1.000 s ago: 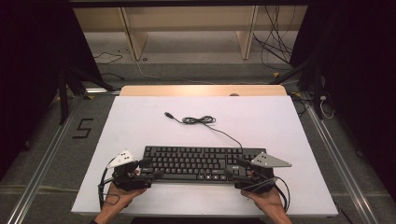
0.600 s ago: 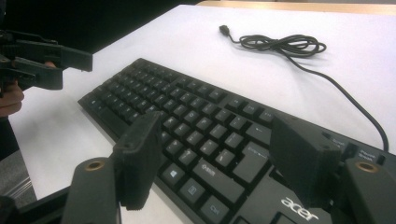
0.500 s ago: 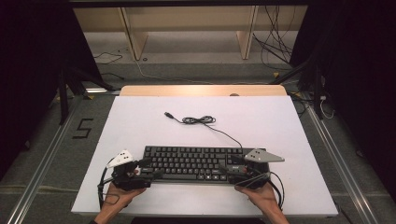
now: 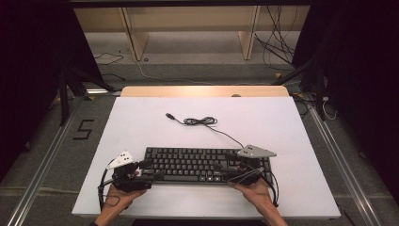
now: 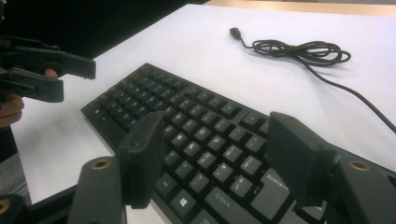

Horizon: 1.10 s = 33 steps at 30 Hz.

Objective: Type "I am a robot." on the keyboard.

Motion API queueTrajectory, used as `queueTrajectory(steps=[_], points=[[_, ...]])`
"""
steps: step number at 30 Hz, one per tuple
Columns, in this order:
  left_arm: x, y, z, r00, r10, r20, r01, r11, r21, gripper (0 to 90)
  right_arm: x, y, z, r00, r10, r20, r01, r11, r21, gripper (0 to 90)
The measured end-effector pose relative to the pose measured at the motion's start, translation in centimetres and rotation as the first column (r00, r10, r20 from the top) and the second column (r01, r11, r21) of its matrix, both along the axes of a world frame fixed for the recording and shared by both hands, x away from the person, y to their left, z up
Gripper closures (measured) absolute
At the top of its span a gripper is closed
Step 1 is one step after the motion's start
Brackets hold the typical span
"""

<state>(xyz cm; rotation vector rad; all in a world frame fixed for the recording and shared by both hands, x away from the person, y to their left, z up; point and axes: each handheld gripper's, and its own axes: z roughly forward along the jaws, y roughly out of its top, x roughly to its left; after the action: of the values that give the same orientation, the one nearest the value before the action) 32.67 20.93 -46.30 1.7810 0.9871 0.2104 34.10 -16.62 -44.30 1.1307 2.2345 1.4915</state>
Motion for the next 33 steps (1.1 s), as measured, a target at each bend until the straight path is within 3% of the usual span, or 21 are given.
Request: queueTrajectory(steps=[7, 13, 19, 29, 33], points=[[0.1, 0.2, 0.0, 0.9999, 0.010, -0.003, -0.010, 0.9999, 0.002, 24.3, 0.8, 0.9, 0.1, 0.9997, 0.004, -0.022, -0.004, 1.000, -0.009, 45.5], [0.2, 0.5, -0.1, 0.9995, 0.028, -0.014, -0.028, 0.9995, 0.011, 28.2, 1.5, 2.1, -0.3, 0.9989, 0.008, -0.047, -0.010, 0.999, -0.047, 53.8], [0.3, 0.9, -0.2, 0.9983, 0.053, -0.023, -0.053, 0.9982, 0.029, 41.6, 2.0, 3.2, -0.5, 0.9972, 0.026, -0.070, -0.031, 0.997, -0.066, 65.4], [0.6, 1.5, -0.6, 0.9945, 0.088, -0.057, -0.083, 0.9922, 0.093, 70.3, 2.9, 4.8, -1.0, 0.9945, 0.046, -0.093, -0.055, 0.995, -0.089, 79.3], [0.7, 1.5, -0.7, 0.9931, 0.095, -0.068, -0.086, 0.9885, 0.124, 77.7, 3.2, 5.6, -1.3, 0.9933, 0.051, -0.104, -0.061, 0.993, -0.101, 85.8]])
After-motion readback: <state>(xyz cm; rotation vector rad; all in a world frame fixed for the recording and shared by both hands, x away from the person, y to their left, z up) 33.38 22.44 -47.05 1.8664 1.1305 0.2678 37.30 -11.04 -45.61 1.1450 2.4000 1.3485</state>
